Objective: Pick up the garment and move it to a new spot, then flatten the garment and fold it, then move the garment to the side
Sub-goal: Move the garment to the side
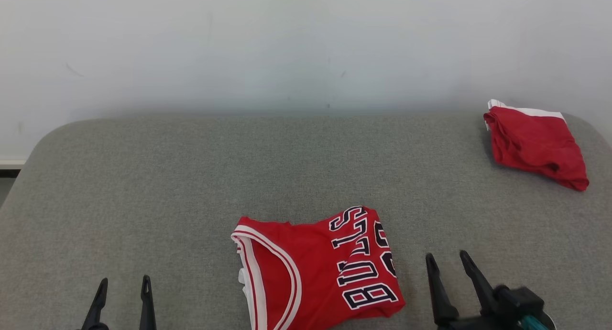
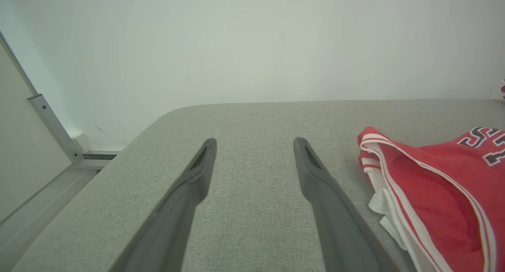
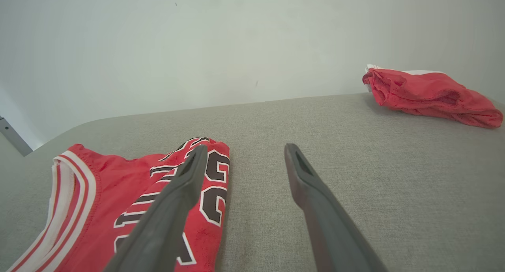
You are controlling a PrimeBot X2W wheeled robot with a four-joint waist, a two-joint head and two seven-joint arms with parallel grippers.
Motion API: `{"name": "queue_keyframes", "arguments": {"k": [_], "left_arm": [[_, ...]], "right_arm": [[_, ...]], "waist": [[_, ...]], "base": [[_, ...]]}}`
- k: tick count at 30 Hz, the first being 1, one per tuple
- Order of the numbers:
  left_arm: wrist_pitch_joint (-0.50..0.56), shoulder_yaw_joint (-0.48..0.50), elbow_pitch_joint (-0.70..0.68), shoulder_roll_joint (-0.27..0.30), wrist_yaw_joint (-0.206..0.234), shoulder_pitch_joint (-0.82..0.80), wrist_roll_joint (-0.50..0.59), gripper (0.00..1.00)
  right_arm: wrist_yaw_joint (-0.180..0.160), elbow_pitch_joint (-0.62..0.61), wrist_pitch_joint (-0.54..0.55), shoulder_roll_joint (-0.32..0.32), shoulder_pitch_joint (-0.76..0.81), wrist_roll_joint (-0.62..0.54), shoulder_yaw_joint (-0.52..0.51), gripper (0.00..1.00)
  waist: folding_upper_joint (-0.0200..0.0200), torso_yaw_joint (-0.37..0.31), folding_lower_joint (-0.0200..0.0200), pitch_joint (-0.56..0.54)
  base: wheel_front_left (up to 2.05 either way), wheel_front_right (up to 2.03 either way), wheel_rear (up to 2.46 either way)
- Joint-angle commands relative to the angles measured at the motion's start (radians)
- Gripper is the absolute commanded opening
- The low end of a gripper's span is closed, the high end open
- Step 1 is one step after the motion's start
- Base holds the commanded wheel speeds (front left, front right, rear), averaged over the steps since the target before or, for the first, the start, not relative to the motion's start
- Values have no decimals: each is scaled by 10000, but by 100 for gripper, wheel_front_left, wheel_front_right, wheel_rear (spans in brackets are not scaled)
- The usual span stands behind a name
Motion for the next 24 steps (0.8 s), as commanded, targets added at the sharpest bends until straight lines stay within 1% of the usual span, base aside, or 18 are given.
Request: {"name": "queue_keyframes", "arguments": {"k": [1,4,7,11,14,15,20,24], "left_arm": [[-26,-13,20,55,41,62,-34,100],[8,-87,31,61,27,-90,-26,100],[33,-187,49,64,-11,-244,-13,100],[-66,-254,172,37,-71,-468,-61,100],[-113,-411,254,-51,-85,-605,-3,100],[-113,-411,254,-51,-85,-605,-3,100],[-163,-580,450,-141,-87,-791,-15,100],[-303,-528,665,-108,-115,-878,-153,100]], "right_arm": [[-24,48,8,44,-296,32,106,100],[-24,419,175,8,-903,-42,409,100],[-24,1058,655,-29,-1726,-120,566,100],[-24,2213,1329,32,-2860,-301,767,100],[-24,3192,1589,-28,-3502,-349,777,100],[-24,3192,1589,-28,-3502,-349,777,100],[-24,4535,1689,-76,-3820,-415,663,100],[-25,5408,1876,-18,-3888,-80,820,100]], "waist": [[0,10,0,23],[0,102,0,80],[0,263,0,154],[0,494,0,389],[0,713,0,497],[0,713,0,497],[0,901,0,498],[0,866,0,525]], "base": [[0,0,0],[0,0,0],[0,0,0],[0,0,0],[0,0,0],[0,0,0],[0,0,0],[0,0,0]]}}
